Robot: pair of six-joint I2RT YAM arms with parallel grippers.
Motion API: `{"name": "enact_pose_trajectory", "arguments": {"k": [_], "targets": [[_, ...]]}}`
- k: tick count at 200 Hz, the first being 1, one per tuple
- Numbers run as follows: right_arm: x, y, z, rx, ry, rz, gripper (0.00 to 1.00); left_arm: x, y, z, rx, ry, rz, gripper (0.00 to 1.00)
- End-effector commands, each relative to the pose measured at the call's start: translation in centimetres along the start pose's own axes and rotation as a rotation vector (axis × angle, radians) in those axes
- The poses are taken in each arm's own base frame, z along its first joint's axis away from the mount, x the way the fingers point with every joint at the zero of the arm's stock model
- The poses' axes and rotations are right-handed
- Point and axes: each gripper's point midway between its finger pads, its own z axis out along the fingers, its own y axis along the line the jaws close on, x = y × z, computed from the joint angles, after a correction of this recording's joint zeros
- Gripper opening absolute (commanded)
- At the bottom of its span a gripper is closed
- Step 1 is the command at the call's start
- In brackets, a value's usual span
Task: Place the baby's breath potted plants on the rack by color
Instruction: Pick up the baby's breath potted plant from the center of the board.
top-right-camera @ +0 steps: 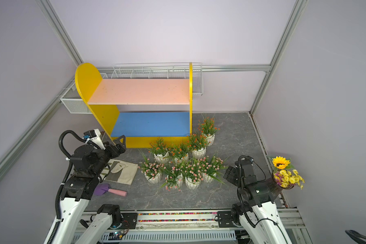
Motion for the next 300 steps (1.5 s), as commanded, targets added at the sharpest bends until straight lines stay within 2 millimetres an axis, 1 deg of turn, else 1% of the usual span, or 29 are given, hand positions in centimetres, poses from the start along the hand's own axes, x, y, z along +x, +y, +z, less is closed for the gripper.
{"name": "enact_pose_trajectory", "arguments": {"k": [1,25,39,72,93,109,137,169,194,239,277,300], "targets": [[1.2,0.2,0.4,-0.005,0.034,0.014,0.8,0.3,-0.4,0.2,0.019,0.022,-0.022,0.99],[1.8,0.7,0.5,-0.021,0.044,-0.014,0.75,0.6,-0.3,0.3,0.013,0.032,-0.024,0.99],[2.3,1.1,1.1,-0.029,0.066,-0.023,0.72,0.6,-0.2,0.2,0.012,0.028,-0.028,0.99],[3.3,2.9,2.9,-0.078,0.097,-0.048,0.67,0.4,-0.4,0.0,0.018,0.032,-0.025,0.99],[3.1,4.1,3.3,-0.094,0.087,-0.079,0.63,0.4,-0.4,-0.1,0.018,0.034,-0.026,0.99],[3.0,4.7,3.3,-0.097,0.083,-0.1,0.61,0.6,-0.4,0.0,0.016,0.04,-0.029,0.99],[2.7,5.6,3.3,-0.114,0.07,-0.127,0.54,0.7,-0.2,0.0,0.01,0.044,-0.031,0.99],[2.9,6.1,3.8,-0.114,0.086,-0.147,0.44,0.8,-0.2,0.2,0.009,0.047,-0.035,0.99],[3.2,6.6,4.3,-0.122,0.099,-0.158,0.39,0.9,-0.3,0.4,0.012,0.05,-0.041,0.99],[3.2,7.2,4.6,-0.13,0.103,-0.168,0.38,1.1,-0.2,0.7,0.011,0.062,-0.043,0.99],[3.5,7.3,5.1,-0.121,0.118,-0.175,0.29,1.0,-0.4,0.7,0.019,0.059,-0.048,0.99],[3.6,7.5,5.4,-0.116,0.125,-0.18,0.28,1.0,-0.6,0.8,0.027,0.064,-0.052,0.99]]}}
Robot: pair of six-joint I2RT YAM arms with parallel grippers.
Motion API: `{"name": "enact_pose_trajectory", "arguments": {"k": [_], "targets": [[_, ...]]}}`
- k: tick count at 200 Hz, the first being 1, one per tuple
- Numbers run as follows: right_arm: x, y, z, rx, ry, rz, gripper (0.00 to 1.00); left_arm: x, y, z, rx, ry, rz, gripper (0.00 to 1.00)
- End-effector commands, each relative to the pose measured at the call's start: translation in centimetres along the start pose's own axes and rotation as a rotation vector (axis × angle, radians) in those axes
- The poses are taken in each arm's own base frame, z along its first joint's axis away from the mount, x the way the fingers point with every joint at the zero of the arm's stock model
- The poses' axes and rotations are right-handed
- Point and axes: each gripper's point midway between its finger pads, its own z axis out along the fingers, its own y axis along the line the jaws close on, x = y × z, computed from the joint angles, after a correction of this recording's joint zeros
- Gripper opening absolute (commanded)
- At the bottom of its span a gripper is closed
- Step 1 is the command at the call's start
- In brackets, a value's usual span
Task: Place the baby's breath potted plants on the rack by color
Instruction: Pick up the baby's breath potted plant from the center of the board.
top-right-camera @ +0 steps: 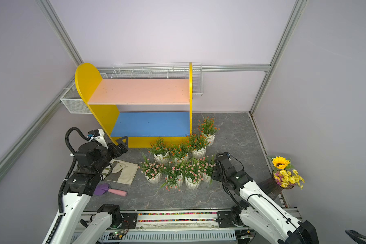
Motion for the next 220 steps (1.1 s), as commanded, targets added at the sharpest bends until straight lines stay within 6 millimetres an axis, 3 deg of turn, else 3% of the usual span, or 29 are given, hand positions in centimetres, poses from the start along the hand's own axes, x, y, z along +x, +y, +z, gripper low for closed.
{"name": "enact_pose_trajectory", "arguments": {"k": [1,135,166,220], "targets": [[-0.4,0.7,0.0,-0.012,-0.004,0.014,0.28,-0.3,-0.6,-0.2,0.022,-0.001,-0.022,0.99],[0.1,0.1,1.3,0.066,0.051,-0.051,0.2,0.6,-1.4,0.2,0.083,0.028,-0.034,0.99],[0.0,0.3,1.1,0.072,0.062,-0.074,0.13,0.8,-1.9,0.1,0.112,0.034,-0.033,0.99],[-0.6,0.2,0.3,0.068,0.065,-0.096,0.09,0.8,-2.6,-0.1,0.149,0.039,-0.023,0.99]]}}
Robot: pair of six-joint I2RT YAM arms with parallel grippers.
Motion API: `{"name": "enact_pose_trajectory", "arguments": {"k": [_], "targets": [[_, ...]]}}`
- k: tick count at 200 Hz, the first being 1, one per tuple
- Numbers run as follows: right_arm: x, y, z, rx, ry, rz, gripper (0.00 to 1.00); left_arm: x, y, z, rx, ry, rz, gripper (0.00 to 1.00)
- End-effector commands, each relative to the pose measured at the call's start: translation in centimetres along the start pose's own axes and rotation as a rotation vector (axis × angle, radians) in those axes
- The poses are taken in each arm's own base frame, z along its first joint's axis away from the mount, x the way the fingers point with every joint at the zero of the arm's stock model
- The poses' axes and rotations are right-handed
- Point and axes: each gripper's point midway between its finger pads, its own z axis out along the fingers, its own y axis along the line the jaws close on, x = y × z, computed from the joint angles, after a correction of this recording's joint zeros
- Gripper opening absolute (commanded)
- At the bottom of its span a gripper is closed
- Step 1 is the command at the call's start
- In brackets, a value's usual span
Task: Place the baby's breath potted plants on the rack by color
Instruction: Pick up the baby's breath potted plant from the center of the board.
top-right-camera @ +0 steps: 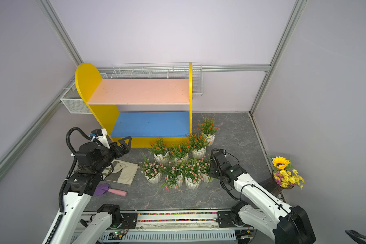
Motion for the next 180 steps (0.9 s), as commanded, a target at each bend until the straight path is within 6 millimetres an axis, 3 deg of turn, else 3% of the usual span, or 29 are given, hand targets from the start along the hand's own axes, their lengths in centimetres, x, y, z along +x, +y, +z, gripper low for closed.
{"name": "enact_pose_trajectory", "arguments": {"k": [1,57,115,134,180], "targets": [[0.1,-0.4,-0.8,0.009,0.022,-0.014,0.09,0.0,-0.7,-0.1,0.037,-0.003,-0.005,0.99],[-1.8,-1.4,-3.4,0.007,-0.012,-0.015,0.08,0.1,-2.4,0.0,0.121,-0.002,0.031,0.99],[-5.2,-2.2,-7.1,0.011,-0.067,-0.039,0.07,0.9,-6.8,0.0,0.247,0.014,0.145,0.99],[-6.7,-1.9,-8.4,-0.001,-0.092,-0.044,0.07,1.7,-8.9,-0.4,0.293,0.025,0.208,0.99],[-9.8,-1.0,-11.6,-0.028,-0.15,-0.087,0.07,5.9,-13.0,0.4,0.378,0.075,0.375,1.0]]}}
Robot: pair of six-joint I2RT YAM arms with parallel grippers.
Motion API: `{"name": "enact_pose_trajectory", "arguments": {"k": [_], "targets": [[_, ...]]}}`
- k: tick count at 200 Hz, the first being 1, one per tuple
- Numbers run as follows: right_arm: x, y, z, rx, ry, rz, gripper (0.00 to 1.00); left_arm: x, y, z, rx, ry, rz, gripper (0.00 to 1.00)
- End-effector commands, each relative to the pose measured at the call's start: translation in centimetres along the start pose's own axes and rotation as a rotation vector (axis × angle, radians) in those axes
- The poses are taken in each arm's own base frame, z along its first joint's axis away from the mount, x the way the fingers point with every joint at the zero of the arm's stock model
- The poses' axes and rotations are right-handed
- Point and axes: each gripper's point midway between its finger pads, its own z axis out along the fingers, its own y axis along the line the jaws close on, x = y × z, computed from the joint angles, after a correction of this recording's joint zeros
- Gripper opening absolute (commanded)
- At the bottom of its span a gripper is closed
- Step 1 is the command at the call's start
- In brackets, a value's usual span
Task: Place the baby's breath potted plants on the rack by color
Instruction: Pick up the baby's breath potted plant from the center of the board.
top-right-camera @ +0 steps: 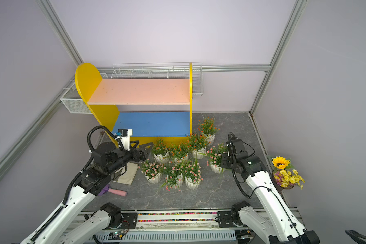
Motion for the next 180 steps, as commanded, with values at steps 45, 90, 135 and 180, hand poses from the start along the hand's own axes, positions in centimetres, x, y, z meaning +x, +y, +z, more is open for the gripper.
{"name": "enact_pose_trajectory", "arguments": {"k": [45,90,135,180], "targets": [[-4.9,2.5,-4.9,-0.093,-0.087,-0.087,0.07,2.2,-6.3,2.4,0.143,-0.073,0.211,1.0],[-6.5,5.7,-5.7,-0.232,-0.081,-0.104,0.07,3.5,-8.5,3.0,0.221,-0.119,0.268,1.0],[-8.2,9.1,-6.7,-0.342,-0.095,-0.143,0.07,3.9,-11.0,3.2,0.3,-0.145,0.329,1.0],[-8.9,13.0,-6.9,-0.414,-0.099,-0.207,0.07,3.9,-13.6,4.0,0.368,-0.137,0.358,1.0]]}}
